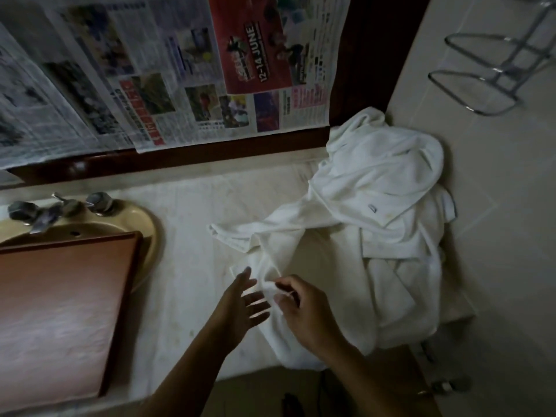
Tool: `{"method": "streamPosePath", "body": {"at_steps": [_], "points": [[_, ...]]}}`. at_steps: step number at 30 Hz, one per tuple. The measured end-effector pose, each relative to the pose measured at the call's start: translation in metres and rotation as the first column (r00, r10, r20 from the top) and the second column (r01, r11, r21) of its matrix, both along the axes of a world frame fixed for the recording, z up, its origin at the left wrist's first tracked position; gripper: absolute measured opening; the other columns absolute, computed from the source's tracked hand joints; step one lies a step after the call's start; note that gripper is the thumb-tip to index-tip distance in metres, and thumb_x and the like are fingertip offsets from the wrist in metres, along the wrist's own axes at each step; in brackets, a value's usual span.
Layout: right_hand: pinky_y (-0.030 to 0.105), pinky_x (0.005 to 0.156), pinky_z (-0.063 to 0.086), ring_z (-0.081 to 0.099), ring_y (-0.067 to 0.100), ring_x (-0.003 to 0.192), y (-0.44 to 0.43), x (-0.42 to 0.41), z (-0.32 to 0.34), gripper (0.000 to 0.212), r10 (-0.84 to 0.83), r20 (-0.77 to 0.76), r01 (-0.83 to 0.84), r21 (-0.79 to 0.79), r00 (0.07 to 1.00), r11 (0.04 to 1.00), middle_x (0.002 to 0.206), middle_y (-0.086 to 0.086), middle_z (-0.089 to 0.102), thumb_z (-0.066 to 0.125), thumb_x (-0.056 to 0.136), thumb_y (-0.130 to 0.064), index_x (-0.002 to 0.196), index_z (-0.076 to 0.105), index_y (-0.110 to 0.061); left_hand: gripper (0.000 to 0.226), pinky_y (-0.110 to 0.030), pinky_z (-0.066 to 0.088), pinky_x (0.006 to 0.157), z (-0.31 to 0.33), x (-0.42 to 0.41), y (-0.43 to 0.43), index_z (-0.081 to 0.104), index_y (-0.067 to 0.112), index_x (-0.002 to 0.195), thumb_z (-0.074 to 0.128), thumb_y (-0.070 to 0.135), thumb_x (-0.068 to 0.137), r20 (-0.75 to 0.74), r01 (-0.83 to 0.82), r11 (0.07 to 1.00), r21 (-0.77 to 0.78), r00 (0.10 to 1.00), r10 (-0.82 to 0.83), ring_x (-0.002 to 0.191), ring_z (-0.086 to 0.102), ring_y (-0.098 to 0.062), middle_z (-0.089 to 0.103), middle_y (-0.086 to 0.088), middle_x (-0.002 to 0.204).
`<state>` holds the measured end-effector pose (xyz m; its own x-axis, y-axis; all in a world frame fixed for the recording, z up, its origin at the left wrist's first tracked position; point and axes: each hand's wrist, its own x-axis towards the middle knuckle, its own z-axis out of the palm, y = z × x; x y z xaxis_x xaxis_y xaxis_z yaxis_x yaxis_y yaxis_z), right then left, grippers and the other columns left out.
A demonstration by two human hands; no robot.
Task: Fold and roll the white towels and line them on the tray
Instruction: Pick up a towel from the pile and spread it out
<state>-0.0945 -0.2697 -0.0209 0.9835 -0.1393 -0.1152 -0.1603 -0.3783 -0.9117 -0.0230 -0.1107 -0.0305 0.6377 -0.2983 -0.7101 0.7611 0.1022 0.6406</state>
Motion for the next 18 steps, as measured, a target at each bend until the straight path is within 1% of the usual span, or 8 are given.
{"method": "streamPosePath", "body": {"at_steps": [2, 3, 6, 8, 11, 13, 16, 18], "points": [[0.018, 0.090, 0.054, 0.065, -0.006, 0.103, 0.008, -0.011, 0.010, 0.022, 0.082, 0.005, -0.082, 0.016, 0.997, 0.996, 0.110, -0.017, 0.072, 0.066, 0.099, -0.033, 0.118, 0.072, -0.025, 0.048, -0.028, 0.060, 0.072, 0.013, 0.011, -0.018, 0.050, 0.005, 0.142, 0.059, 0.033, 0.103, 0.022, 0.023, 0.998, -0.058, 1.000, -0.022, 0.090, 0.076, -0.012, 0.060, -0.010, 0.138], [0.018, 0.089, 0.054, 0.065, -0.006, 0.101, 0.009, -0.015, 0.014, 0.025, 0.123, -0.014, -0.122, 0.031, 0.992, 0.992, 0.108, -0.017, 0.073, 0.066, 0.098, -0.040, 0.117, 0.073, -0.026, 0.047, -0.027, 0.059, 0.065, 0.017, 0.015, -0.025, 0.051, 0.002, 0.141, 0.062, 0.025, 0.102, 0.023, 0.001, 0.998, -0.066, 1.000, 0.001, 0.086, 0.076, -0.016, 0.064, -0.014, 0.131], [0.023, 0.089, 0.056, 0.068, -0.002, 0.101, -0.009, -0.020, 0.023, 0.027, 0.228, -0.064, -0.224, 0.068, 0.972, 0.972, 0.110, -0.019, 0.073, 0.066, 0.097, -0.043, 0.120, 0.073, -0.030, 0.035, -0.029, 0.053, 0.050, 0.020, 0.021, -0.032, 0.059, -0.010, 0.124, 0.066, 0.008, 0.095, 0.089, -0.053, 0.996, 0.076, 0.995, 0.046, 0.061, 0.068, -0.023, 0.072, -0.017, 0.079], [0.024, 0.090, 0.056, 0.067, -0.003, 0.102, -0.033, -0.015, 0.023, 0.023, 0.200, -0.032, -0.198, 0.042, 0.979, 0.979, 0.110, -0.021, 0.073, 0.065, 0.099, -0.035, 0.121, 0.072, -0.032, 0.030, -0.025, 0.046, 0.045, 0.020, 0.020, -0.021, 0.064, -0.009, 0.117, 0.067, 0.006, 0.092, 0.156, -0.079, 0.977, 0.197, 0.987, 0.049, 0.048, 0.058, -0.020, 0.065, -0.012, 0.065], [0.024, 0.095, 0.053, 0.063, -0.005, 0.106, -0.069, 0.004, 0.005, 0.026, -0.004, 0.056, 0.014, -0.174, 0.998, 0.985, 0.115, -0.023, 0.069, 0.066, 0.098, -0.030, 0.123, 0.069, -0.030, 0.021, -0.023, 0.047, 0.047, 0.028, 0.008, 0.005, 0.071, -0.001, 0.110, 0.066, 0.011, 0.093, 0.252, -0.065, 0.958, 0.280, 0.968, -0.008, 0.049, 0.063, -0.013, 0.071, -0.004, 0.069], [0.029, 0.108, 0.041, 0.058, 0.014, 0.124, -0.086, 0.023, -0.017, 0.046, -0.034, 0.086, 0.064, -0.376, 0.996, 0.924, 0.132, -0.004, 0.062, 0.072, 0.092, -0.029, 0.136, 0.059, -0.022, 0.021, -0.021, 0.051, 0.053, 0.035, -0.007, 0.024, 0.073, 0.006, 0.109, 0.064, 0.020, 0.097, 0.329, -0.027, 0.946, 0.322, 0.941, -0.085, 0.059, 0.069, -0.009, 0.076, -0.001, 0.077], [0.050, 0.116, 0.026, 0.029, 0.035, 0.148, -0.091, 0.045, -0.052, 0.087, 0.021, -0.134, -0.111, -0.709, 0.991, 0.696, 0.162, 0.013, 0.026, 0.069, 0.090, -0.051, 0.160, 0.026, -0.021, 0.028, -0.036, 0.061, 0.078, 0.037, -0.022, 0.055, 0.074, 0.018, 0.115, 0.063, 0.038, 0.099, 0.397, -0.030, 0.916, 0.399, 0.907, -0.143, 0.083, 0.076, -0.015, 0.079, -0.001, 0.097], [0.052, 0.117, 0.026, 0.021, 0.037, 0.151, -0.087, 0.047, -0.076, 0.090, 0.075, -0.246, -0.244, -0.782, 0.966, 0.573, 0.167, 0.013, 0.012, 0.061, 0.094, -0.055, 0.163, 0.011, -0.025, 0.032, -0.044, 0.060, 0.085, 0.037, -0.031, 0.077, 0.074, 0.024, 0.115, 0.058, 0.048, 0.100, 0.421, -0.024, 0.872, 0.488, 0.882, -0.211, 0.090, 0.076, -0.018, 0.078, 0.000, 0.102]]}}
